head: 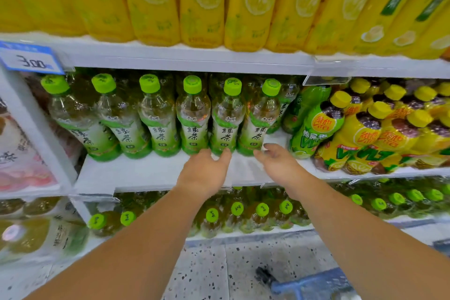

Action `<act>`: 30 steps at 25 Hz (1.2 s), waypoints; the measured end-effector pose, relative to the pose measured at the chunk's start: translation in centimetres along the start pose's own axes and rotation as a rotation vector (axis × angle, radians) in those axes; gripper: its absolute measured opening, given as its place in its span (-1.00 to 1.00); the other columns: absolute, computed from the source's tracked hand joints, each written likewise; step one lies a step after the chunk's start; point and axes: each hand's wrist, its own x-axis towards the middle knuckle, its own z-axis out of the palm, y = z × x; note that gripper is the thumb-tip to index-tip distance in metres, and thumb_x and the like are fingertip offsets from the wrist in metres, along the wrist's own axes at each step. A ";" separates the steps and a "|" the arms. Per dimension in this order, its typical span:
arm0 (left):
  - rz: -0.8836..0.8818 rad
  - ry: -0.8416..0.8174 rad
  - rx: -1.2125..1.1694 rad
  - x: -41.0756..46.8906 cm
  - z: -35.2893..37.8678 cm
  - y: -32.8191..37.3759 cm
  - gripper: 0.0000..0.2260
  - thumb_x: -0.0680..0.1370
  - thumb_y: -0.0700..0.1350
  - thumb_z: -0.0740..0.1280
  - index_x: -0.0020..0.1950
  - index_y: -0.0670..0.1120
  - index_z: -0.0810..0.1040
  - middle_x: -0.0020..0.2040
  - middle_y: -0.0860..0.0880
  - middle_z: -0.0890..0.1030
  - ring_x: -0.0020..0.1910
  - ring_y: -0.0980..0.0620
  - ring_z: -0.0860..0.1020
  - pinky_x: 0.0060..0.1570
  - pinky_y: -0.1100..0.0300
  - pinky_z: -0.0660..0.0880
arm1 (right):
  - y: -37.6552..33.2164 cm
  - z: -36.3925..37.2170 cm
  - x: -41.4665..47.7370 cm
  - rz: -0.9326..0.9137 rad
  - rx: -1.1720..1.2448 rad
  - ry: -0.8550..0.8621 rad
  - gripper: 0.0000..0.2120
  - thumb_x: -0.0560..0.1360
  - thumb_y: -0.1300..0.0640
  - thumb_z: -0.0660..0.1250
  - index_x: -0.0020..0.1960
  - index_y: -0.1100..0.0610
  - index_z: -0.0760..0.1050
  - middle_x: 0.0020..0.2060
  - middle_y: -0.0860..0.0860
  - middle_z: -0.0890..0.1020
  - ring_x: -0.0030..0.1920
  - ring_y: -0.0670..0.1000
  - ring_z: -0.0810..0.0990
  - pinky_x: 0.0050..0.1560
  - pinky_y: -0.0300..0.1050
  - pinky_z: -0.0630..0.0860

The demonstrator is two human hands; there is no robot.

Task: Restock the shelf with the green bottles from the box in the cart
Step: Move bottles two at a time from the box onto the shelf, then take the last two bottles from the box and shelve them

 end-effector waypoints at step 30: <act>0.233 -0.629 -0.204 -36.1 6.8 8.0 -0.37 0.57 0.33 0.20 0.57 0.08 0.24 0.51 0.06 0.36 0.43 -0.01 0.38 0.28 0.05 0.35 | 16.9 -13.7 -44.9 0.317 0.109 0.380 -0.52 0.61 -0.23 0.14 0.42 0.00 0.40 0.20 -0.11 0.51 0.16 -0.10 0.45 0.15 -0.18 0.29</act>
